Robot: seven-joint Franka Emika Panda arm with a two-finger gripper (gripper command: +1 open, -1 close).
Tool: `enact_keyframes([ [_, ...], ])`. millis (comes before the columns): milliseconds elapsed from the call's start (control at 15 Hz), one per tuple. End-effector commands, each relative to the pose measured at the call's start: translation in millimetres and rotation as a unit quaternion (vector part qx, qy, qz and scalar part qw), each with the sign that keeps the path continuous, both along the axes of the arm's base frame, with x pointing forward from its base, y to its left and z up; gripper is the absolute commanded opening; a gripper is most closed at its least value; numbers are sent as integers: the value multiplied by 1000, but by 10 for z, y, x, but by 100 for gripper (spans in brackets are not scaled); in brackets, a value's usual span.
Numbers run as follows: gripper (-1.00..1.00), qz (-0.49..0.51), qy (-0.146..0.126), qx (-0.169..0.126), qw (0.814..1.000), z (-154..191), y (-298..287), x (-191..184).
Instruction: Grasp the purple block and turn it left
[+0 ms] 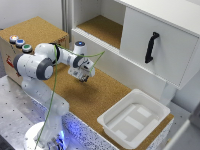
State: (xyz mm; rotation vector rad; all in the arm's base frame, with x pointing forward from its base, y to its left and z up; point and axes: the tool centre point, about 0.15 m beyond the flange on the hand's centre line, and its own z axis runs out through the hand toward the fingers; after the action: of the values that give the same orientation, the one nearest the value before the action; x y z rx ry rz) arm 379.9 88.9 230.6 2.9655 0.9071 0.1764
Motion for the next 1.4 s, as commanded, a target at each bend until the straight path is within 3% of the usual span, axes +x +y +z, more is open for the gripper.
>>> enact_keyframes([
  [0,-100,269,35,50,961,-50,-125,-26],
  [200,-100,401,32,26,915,-36,46,-70],
  [400,-100,457,13,1,890,-34,228,105],
  [533,-100,475,34,23,879,27,328,293],
  [733,-100,515,59,20,855,-38,437,295],
  [800,-100,515,58,13,855,-52,461,321],
  [1133,-100,455,64,59,886,23,456,489],
  [1200,100,452,59,63,888,68,446,471],
  [1333,100,460,58,66,884,162,403,396],
])
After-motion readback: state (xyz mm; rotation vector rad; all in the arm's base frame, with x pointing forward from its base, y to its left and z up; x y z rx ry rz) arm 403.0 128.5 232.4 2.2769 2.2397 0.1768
